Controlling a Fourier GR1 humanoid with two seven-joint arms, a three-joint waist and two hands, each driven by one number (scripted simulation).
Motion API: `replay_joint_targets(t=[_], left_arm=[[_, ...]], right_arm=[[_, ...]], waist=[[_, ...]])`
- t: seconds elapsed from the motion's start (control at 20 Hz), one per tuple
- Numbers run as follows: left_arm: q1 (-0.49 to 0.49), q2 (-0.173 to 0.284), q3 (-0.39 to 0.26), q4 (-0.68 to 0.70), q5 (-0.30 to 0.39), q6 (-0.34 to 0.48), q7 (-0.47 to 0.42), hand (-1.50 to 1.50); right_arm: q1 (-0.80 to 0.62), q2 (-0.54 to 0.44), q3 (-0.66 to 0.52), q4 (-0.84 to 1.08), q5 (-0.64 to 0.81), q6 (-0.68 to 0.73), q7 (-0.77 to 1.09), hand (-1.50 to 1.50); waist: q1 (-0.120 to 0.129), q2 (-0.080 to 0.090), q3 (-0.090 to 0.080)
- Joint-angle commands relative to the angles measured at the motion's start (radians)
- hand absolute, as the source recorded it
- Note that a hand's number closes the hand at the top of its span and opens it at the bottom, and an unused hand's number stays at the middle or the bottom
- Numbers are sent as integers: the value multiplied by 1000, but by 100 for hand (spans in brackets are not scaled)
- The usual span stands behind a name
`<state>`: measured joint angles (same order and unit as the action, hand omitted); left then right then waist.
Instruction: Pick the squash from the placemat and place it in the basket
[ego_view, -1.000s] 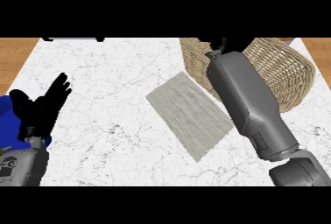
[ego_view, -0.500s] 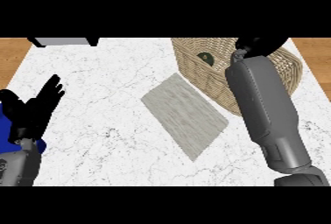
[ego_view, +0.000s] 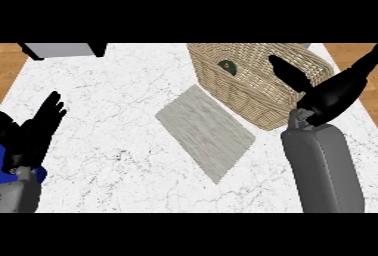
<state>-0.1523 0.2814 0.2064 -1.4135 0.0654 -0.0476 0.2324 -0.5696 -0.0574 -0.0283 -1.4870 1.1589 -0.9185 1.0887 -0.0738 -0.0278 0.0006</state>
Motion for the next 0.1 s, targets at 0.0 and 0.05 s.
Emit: replay_joint_targets(t=[0.0, 0.05], left_arm=[[14, -5, 6, -5, -7, 16, -5, 0], [18, -10, -7, -8, 2, -2, 9, 0]], right_arm=[[236, -38, 88, -277, -94, 147, -7, -150], [282, -33, 115, -348, -78, 173, 8, -150]], waist=[[-15, -1, 0], [-3, 2, -1]])
